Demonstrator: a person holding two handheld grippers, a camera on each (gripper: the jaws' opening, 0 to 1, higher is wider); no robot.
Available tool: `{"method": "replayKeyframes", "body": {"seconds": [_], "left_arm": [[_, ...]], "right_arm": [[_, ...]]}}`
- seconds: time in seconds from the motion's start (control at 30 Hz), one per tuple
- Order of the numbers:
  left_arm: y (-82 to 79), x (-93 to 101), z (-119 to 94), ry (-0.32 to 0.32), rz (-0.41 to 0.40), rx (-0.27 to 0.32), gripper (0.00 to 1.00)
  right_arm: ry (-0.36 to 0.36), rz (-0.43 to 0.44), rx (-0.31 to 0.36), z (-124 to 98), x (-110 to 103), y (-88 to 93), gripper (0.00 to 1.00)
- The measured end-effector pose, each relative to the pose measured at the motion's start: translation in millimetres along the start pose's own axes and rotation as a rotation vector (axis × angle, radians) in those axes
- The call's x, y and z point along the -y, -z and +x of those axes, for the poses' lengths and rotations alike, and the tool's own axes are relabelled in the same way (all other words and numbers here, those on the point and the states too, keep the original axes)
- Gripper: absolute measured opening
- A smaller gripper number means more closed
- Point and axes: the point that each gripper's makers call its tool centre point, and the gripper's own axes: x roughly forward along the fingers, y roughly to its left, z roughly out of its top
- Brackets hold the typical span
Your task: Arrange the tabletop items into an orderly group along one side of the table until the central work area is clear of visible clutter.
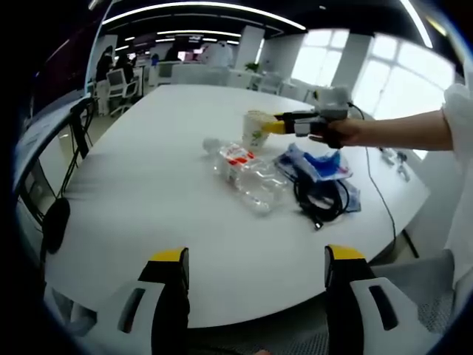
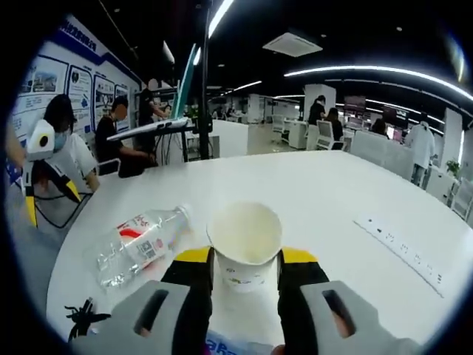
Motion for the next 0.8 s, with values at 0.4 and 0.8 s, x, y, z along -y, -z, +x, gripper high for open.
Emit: {"method": "replayKeyframes", "body": {"seconds": [0.4,0.8], "left_arm": [[0.1,-0.3,1.0,0.005,0.002,-0.001,0.71],[-1.1,0.6,0.6,0.012,0.002,0.003,0.72]], "right_arm": [[-0.019,0.038,-0.032,-2.4,3.8,1.0,0.31],[0.038,0.119,-0.045,-3.4,18.4,0.7,0.62]]}}
